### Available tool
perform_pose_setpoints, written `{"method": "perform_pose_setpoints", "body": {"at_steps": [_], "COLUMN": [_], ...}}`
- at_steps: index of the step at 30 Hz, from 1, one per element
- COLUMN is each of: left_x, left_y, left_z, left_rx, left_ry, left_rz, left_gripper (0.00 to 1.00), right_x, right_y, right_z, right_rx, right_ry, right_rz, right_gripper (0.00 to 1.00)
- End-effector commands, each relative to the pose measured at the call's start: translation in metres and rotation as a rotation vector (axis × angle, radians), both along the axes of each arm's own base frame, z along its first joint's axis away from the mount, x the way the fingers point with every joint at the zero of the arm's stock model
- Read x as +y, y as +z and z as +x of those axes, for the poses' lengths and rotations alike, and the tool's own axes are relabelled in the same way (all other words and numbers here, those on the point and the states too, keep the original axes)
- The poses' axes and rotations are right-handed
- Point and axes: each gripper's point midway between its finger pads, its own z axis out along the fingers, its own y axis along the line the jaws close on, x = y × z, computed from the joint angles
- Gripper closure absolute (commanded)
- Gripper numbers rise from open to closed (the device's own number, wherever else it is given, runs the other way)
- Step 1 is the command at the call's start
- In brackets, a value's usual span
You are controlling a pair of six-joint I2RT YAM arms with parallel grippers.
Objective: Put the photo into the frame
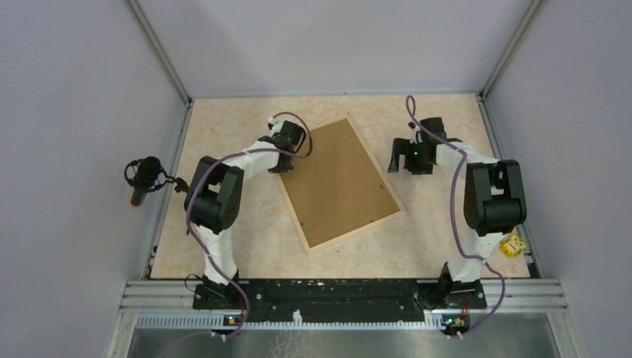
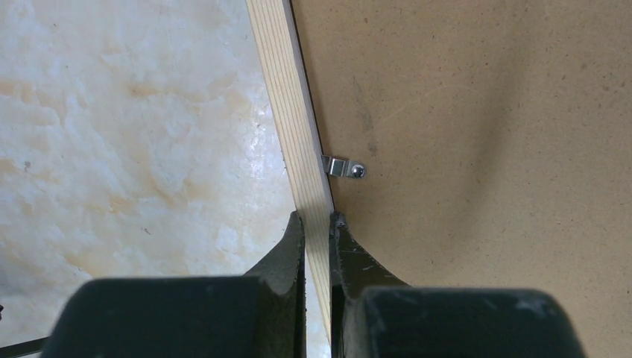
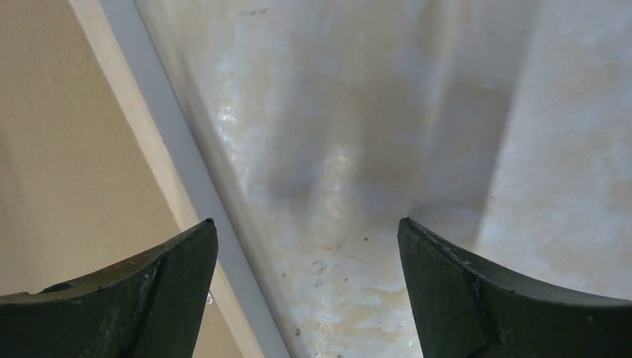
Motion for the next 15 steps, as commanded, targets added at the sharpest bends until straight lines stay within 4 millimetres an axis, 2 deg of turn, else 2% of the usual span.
{"method": "perform_pose_setpoints", "body": {"at_steps": [1,7,11,15], "left_x": [0.001,-0.02,-0.023,-0.021], "left_y": [-0.025,-0.006,-0.006,-0.005], "left_z": [-0.009,0.003,-0.001,0.001], "left_rx": [0.066,0.032,0.049,0.047], "left_ry": [-0.058,-0.058,-0.062,-0.056], "left_rz": [-0.004,-0.135,-0.159,-0.156], "left_gripper": [1.0,1.0,1.0,1.0], "right_x": [0.015,0.027,0.035,0.038], "right_y": [0.01,0.007,0.013,0.011], "right_z": [-0.023,-0.037,-0.044,-0.055], "right_rx": [0.015,0.05,0.051,0.087], "right_ry": [0.081,0.12,0.144,0.168], "right_rz": [-0.045,-0.133,-0.151,-0.189], "right_gripper": [0.11,0.12,0.17,0.24]}}
